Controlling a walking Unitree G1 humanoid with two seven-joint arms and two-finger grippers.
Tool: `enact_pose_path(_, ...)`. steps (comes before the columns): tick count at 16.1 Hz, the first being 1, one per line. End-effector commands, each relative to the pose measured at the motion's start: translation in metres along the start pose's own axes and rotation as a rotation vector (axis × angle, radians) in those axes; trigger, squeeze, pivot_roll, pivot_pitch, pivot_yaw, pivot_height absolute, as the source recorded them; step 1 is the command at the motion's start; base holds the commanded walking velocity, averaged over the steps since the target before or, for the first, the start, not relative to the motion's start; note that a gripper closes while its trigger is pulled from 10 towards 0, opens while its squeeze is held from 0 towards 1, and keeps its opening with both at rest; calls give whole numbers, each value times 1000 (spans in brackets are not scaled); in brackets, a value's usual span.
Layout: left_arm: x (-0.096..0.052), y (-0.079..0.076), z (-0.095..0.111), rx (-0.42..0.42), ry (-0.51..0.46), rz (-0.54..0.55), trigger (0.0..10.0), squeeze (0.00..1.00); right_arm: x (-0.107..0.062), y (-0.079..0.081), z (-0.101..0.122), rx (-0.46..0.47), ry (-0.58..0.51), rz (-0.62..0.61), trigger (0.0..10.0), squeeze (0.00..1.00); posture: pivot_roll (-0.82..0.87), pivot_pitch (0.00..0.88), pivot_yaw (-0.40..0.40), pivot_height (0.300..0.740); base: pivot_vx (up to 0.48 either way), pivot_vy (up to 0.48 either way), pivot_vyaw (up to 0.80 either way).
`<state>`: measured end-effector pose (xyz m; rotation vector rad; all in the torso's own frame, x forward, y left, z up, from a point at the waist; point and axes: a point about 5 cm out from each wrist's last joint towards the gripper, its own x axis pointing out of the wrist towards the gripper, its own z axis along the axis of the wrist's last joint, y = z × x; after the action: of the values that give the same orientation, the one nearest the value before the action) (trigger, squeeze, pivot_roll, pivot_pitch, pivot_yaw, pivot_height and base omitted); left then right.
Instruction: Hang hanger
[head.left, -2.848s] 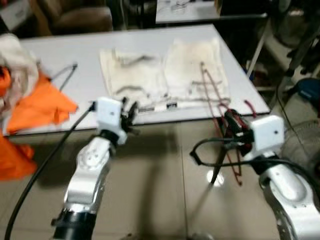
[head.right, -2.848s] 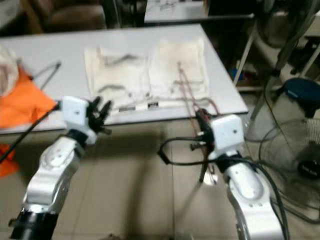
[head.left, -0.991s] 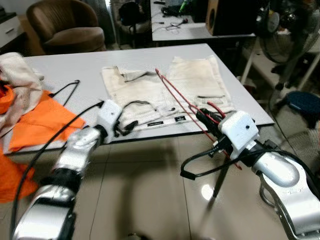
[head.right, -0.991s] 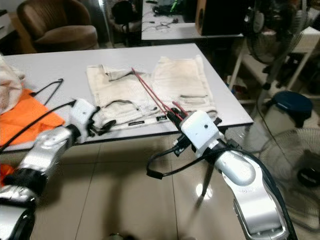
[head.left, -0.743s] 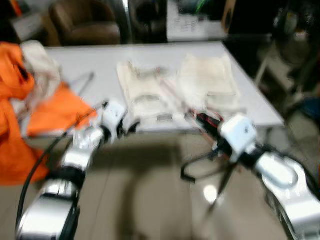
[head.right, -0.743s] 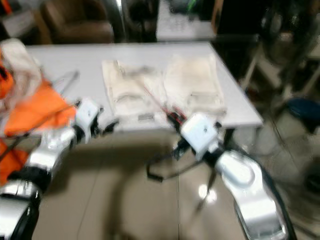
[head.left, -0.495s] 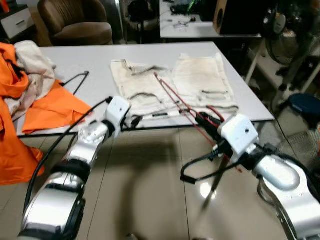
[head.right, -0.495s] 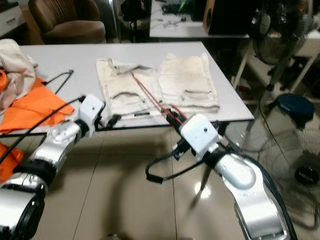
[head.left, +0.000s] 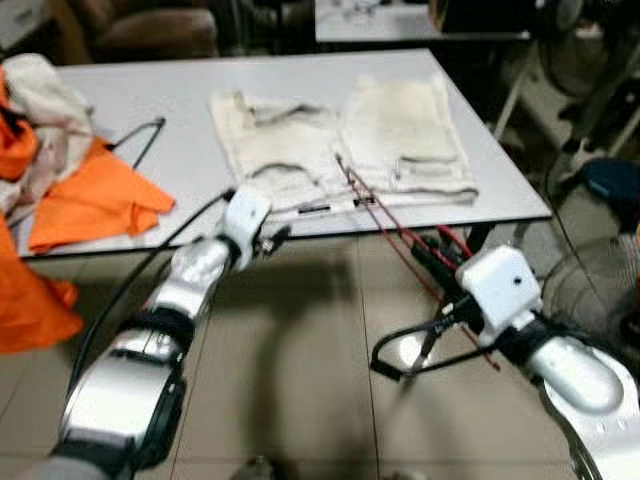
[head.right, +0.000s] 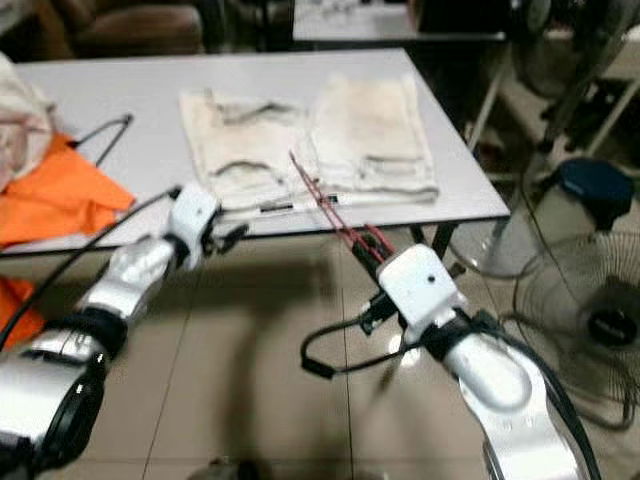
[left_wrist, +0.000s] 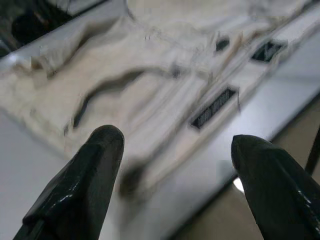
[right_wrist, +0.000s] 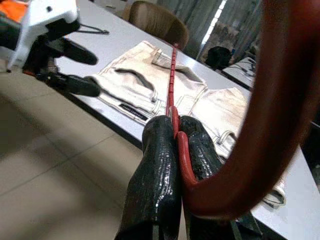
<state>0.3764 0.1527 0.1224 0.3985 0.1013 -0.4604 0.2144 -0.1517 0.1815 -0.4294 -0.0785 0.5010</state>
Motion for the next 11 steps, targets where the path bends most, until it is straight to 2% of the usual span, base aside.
enact_pose_path(1, 2, 2, 5, 7, -19, 16, 10000, 0, -3, -2, 3, -7, -1, -24, 10000, 0, -212, 112, 82, 740, 0, 0, 0)
enact_pose_path(4, 6, 4, 13, 5, -37, 44, 10000, 0, -7, 0, 5, 6, -3, -44, 10000, 0, -220, 128, 96, 740, 0, 0, 0)
enact_pose_path(8, 7, 2, 5, 61, 38, 86, 10000, 0, -10, 1, 8, 3, 1, -67, 10000, 0, -234, 134, 114, 740, 0, 0, 0)
enact_pose_path(11, 5, 8, 0, 134, 100, 126, 10000, 0, -12, 2, 8, 4, 8, -76, 10000, 0, -236, 137, 126, 740, 0, 0, 0)
